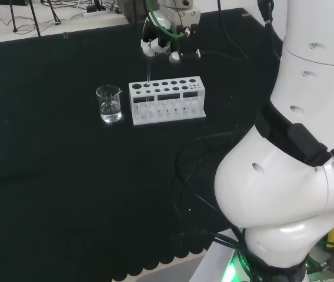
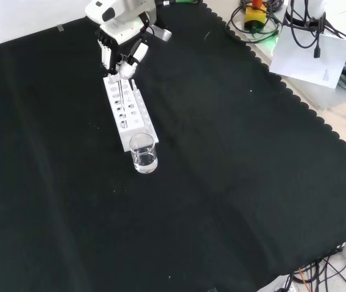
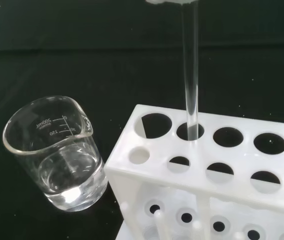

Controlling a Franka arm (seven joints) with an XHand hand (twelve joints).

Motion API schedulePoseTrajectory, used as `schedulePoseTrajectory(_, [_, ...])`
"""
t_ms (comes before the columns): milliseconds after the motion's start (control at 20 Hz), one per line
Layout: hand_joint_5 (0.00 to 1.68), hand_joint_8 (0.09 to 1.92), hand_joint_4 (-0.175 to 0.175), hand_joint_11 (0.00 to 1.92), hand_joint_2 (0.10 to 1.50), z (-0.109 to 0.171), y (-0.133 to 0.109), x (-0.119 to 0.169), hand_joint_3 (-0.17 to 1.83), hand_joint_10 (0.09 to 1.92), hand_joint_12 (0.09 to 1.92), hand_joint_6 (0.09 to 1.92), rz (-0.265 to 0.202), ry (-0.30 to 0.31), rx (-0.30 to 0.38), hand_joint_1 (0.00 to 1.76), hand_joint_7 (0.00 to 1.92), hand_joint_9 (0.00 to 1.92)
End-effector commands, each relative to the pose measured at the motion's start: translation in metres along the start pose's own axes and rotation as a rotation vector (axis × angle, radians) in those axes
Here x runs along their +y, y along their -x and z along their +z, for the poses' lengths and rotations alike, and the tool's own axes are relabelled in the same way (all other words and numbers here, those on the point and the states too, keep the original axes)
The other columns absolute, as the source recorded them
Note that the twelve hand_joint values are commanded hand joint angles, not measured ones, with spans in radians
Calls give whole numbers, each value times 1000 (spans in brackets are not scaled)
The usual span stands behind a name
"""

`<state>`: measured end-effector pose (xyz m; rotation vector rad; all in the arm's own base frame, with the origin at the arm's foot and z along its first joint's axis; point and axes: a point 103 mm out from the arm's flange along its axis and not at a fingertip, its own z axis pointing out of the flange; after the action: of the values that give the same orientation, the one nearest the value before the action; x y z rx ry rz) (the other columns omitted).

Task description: Put the glass rod back on the white test tube rack.

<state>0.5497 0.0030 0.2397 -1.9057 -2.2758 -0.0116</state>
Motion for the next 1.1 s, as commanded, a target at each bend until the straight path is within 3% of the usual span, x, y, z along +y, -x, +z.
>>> schedulePoseTrajectory(50, [1166, 791, -175, 1638, 1094, 3, -4, 1, -175, 844, 635, 483, -6, -46, 10, 1314, 1280, 1603])
schedulePoseTrajectory(200, [926, 626, -175, 1652, 1021, 2, -6, 2, -175, 794, 548, 806, -5, -92, -6, 1396, 1246, 1597])
schedulePoseTrajectory(300, [715, 739, -175, 1651, 939, 1, -6, 2, -175, 382, 518, 905, 1, -109, -29, 1560, 1024, 1563])
schedulePoseTrajectory(400, [486, 812, -175, 1669, 906, 1, -6, 2, -175, 115, 579, 862, 7, -137, -49, 1622, 828, 1597])
schedulePoseTrajectory(500, [322, 843, -175, 1668, 896, 2, -5, 0, -175, 87, 671, 691, 11, -150, -57, 1638, 647, 1615])
schedulePoseTrajectory(700, [269, 841, -174, 1656, 894, -3, -1, -2, -175, 87, 779, 470, 19, -136, -63, 1642, 525, 1621])
schedulePoseTrajectory(1100, [303, 821, -171, 1655, 893, -23, 12, -12, -175, 87, 843, 399, 41, -81, -59, 1643, 525, 1622])
